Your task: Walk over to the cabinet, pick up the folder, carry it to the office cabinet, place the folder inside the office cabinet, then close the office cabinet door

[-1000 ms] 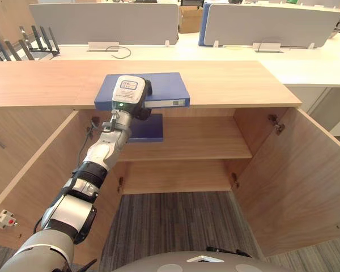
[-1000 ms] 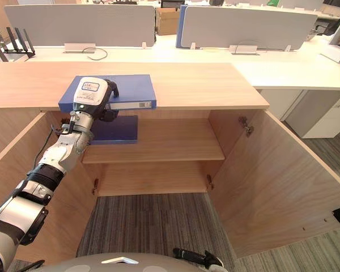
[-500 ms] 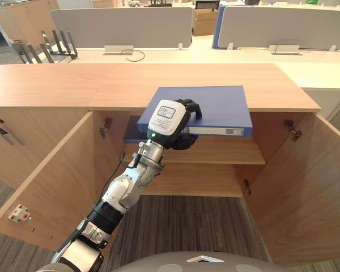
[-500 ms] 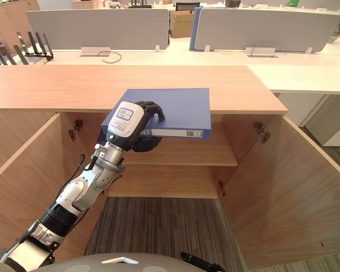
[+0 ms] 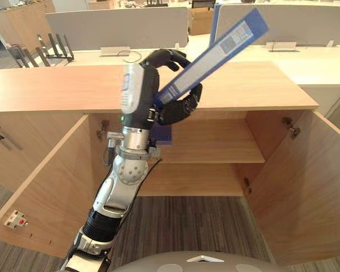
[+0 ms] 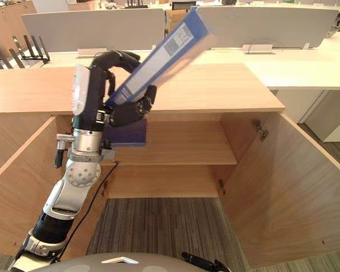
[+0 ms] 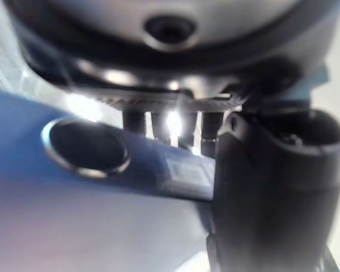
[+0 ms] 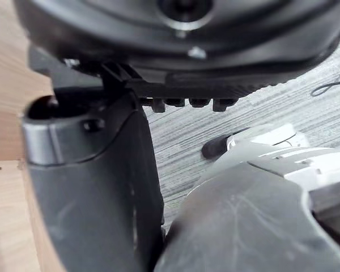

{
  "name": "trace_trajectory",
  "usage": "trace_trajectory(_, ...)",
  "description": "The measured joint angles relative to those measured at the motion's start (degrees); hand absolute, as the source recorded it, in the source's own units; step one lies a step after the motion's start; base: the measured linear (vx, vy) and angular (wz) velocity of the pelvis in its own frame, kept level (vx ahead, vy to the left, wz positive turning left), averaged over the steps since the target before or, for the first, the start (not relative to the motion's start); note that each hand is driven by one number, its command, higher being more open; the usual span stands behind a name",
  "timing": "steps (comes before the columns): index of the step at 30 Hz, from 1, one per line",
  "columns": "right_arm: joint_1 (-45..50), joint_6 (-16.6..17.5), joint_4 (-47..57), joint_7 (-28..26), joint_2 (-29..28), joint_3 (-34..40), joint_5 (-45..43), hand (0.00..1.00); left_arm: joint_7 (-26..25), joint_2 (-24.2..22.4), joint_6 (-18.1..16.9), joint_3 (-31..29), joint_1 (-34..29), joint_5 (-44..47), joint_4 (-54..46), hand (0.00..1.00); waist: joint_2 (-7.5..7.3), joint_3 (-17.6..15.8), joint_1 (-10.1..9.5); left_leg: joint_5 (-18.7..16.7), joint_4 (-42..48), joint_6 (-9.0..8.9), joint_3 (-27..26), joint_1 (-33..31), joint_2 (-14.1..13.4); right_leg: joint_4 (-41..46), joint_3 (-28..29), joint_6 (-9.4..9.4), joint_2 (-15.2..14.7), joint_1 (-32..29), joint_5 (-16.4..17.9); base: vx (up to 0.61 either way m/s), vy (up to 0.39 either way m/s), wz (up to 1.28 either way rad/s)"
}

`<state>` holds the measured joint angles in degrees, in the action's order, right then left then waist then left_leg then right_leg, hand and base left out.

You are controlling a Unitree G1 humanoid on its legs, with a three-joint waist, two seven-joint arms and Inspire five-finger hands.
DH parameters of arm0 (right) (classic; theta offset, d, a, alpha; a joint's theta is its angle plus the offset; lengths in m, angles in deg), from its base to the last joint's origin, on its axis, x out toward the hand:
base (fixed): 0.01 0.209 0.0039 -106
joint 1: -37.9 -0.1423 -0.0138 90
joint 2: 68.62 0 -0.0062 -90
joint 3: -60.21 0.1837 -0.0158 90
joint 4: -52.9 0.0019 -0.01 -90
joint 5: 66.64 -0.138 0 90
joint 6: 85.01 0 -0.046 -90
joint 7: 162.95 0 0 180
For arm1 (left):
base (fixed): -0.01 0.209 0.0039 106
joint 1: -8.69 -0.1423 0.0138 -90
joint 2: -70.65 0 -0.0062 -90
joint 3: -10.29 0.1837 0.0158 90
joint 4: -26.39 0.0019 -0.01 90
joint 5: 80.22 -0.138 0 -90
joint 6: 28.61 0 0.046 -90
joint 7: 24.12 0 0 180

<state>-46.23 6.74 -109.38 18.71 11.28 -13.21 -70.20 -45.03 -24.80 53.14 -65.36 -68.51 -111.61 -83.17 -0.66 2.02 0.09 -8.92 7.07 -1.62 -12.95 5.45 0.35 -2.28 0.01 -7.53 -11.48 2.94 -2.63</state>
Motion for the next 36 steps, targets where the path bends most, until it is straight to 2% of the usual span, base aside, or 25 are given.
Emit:
trace_trajectory(4, 0.2, 0.1, 0.0, 0.1, -0.2, -1.5, 0.4, 1.00, -0.1, -0.1, 0.8, -1.3, -2.2, 3.4, -3.6, 0.00, -0.90, 0.7, -0.20, -0.1, 0.3, 0.08, 0.2, 0.0, 0.1, 0.5, 0.0, 0.16, -0.1, -0.1, 0.3, -0.05, -0.015, 0.04)
trace_trajectory(7, 0.4, 0.0, 0.0, 0.1, -0.3, -1.5, 0.4, 1.00, 1.4, -0.2, 0.7, -1.3, -2.2, 10.4, -5.9, 0.00, -1.25, 1.0, -0.61, -0.2, 0.6, 0.09, 0.3, 0.0, 0.1, 1.1, 0.0, 0.12, -0.2, -0.2, 0.5, -0.04, -0.014, 0.02)
trace_trajectory(9, 0.5, -0.1, 0.0, 0.0, -0.4, -1.5, 0.3, 1.00, 2.3, -0.4, 0.2, -1.4, -2.2, 16.1, -7.4, 0.00, -1.26, 1.3, -0.62, -0.2, 0.7, 0.09, 0.3, -0.1, 0.1, 1.2, 0.0, 0.12, -0.2, -0.2, 0.5, -0.04, -0.014, 0.00)
trace_trajectory(11, 0.7, -0.2, 0.0, 0.0, -0.3, -1.5, 0.3, 1.00, 3.1, -0.9, -1.7, -1.4, -2.2, 22.0, -8.3, 0.00, -1.14, 2.0, -0.64, -0.2, 0.7, 0.09, 0.3, -0.1, 0.1, 1.2, 0.0, 0.15, -0.2, -0.3, 0.6, 0.00, 0.000, 0.00)
trace_trajectory(16, 0.8, -0.2, -0.1, -0.3, -0.3, -1.5, 0.3, 1.00, 5.0, -1.9, -4.0, -2.0, -2.2, 30.3, -9.4, 0.00, -0.95, 2.4, -0.50, -0.2, 0.8, 0.09, 0.4, -0.1, 0.1, 1.2, -0.1, 0.27, -0.2, -0.3, 0.7, -0.01, -0.009, 0.00)
trace_trajectory(24, 0.8, -0.4, -0.1, -0.3, -0.1, -2.2, 0.4, 1.00, 8.9, -2.9, -4.0, -2.4, -2.2, 42.9, -8.7, 0.00, -1.00, 2.4, -0.76, -0.1, 0.8, 0.16, 0.7, -0.2, 0.1, 1.2, -0.3, 0.31, -0.3, -0.2, 0.7, 0.00, -0.003, 0.00)
trace_trajectory(28, 0.5, -0.2, 0.1, -0.4, 0.6, -6.6, -0.1, 1.00, 11.6, -2.9, -4.2, -2.5, -2.2, 52.0, -6.2, 0.00, -1.09, 2.4, -0.96, -0.1, 0.8, 0.17, 0.7, -0.2, 0.1, 1.1, -0.4, 0.31, -0.3, -0.1, 0.7, 0.00, 0.000, 0.00)
trace_trajectory(31, 0.4, -0.1, 1.6, -1.3, 1.7, -13.5, -3.8, 1.00, 13.3, -2.8, -4.3, -2.9, -2.2, 57.8, -3.2, 0.00, -1.28, 2.3, -1.01, -0.1, 0.9, 0.17, 0.7, -0.3, 0.1, 1.1, -0.3, 0.32, -0.3, -0.2, 0.7, 0.00, 0.000, 0.00)
trace_trajectory(33, 0.6, -0.1, 3.6, -2.1, 2.3, -17.3, -7.2, 1.00, 14.1, -2.7, -4.3, -3.7, -2.2, 60.5, -1.6, 0.00, -1.38, 2.3, -0.93, -0.1, 1.2, 0.17, 0.7, -0.9, 0.1, 1.1, -0.2, 0.32, -0.3, -0.7, 0.7, 0.00, 0.000, 0.00)
trace_trajectory(36, 0.7, 0.2, 10.4, -3.9, 1.7, -21.0, -16.8, 1.00, 15.0, -1.7, -4.3, -6.1, -2.2, 65.0, 0.1, 0.00, -1.76, 2.0, -0.14, -0.1, 1.9, 0.16, 0.7, -2.2, 0.0, 0.8, 0.0, -0.09, -0.2, -1.8, 0.3, -0.01, -0.013, -0.01)
